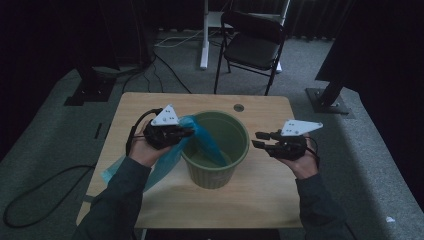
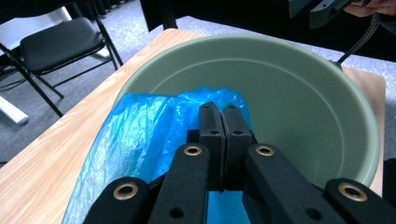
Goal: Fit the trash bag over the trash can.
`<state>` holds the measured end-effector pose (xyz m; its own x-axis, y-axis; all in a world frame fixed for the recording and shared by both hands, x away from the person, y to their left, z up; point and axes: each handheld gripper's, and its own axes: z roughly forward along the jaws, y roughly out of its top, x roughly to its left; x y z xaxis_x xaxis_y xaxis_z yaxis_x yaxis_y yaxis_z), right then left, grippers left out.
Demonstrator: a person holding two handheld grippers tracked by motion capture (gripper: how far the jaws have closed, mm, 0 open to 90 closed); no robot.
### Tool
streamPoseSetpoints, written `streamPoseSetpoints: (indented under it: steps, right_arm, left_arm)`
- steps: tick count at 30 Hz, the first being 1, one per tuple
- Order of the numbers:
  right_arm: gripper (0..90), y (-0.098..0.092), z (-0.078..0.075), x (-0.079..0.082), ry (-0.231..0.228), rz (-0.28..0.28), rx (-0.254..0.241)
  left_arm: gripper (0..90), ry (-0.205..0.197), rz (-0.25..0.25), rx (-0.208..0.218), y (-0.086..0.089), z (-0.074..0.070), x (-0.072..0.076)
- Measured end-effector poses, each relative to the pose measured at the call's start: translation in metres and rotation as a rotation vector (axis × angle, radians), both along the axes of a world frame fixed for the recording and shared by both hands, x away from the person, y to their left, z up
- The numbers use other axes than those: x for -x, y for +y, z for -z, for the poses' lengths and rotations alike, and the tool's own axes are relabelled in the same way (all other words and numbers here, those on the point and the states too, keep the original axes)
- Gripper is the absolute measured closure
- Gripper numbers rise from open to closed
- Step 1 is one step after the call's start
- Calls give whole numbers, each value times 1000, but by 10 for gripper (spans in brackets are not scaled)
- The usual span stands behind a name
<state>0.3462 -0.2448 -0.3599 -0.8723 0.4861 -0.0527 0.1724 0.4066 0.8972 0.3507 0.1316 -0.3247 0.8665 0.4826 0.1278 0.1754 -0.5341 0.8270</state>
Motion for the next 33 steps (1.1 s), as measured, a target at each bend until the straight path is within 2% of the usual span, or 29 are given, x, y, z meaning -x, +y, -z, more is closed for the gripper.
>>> streamPoseSetpoints:
  steps: [4, 9, 18, 24, 25, 26, 27, 28, 29, 33]
  right_arm:
    - [642, 17, -7, -4, -8, -36, 7]
    - [599, 41, -9, -10, -8, -77, 47]
    - [529, 73, -10, -19, 3, -118, 75]
    - [515, 93, -11, -22, -11, -147, 97]
    - [558, 98, -12, -23, -14, -151, 102]
    - [558, 98, -12, -23, -14, -151, 102]
    - [728, 102, -13, -22, -37, -156, 116]
    - [728, 102, -13, -22, -37, -156, 116]
    - [824, 102, -13, -22, -48, -144, 131]
    - [873, 97, -13, -21, -76, -119, 145]
  left_arm:
    - [888, -6, 18, -1, -9, -4, -1]
    - [879, -8, 36, 7, -17, -7, -4]
    - [879, -6, 56, 7, -28, -7, -5]
    - [878, -8, 74, 8, -34, -8, -4]
    - [876, -7, 80, 10, -35, -8, -4]
    - [876, -8, 80, 10, -36, -8, -3]
    - [860, -9, 84, 9, -36, -8, -3]
    - [860, -10, 82, 10, -36, -8, -2]
    - [808, -12, 77, 12, -35, -9, -2]
    - [803, -26, 58, 37, -23, -13, 6]
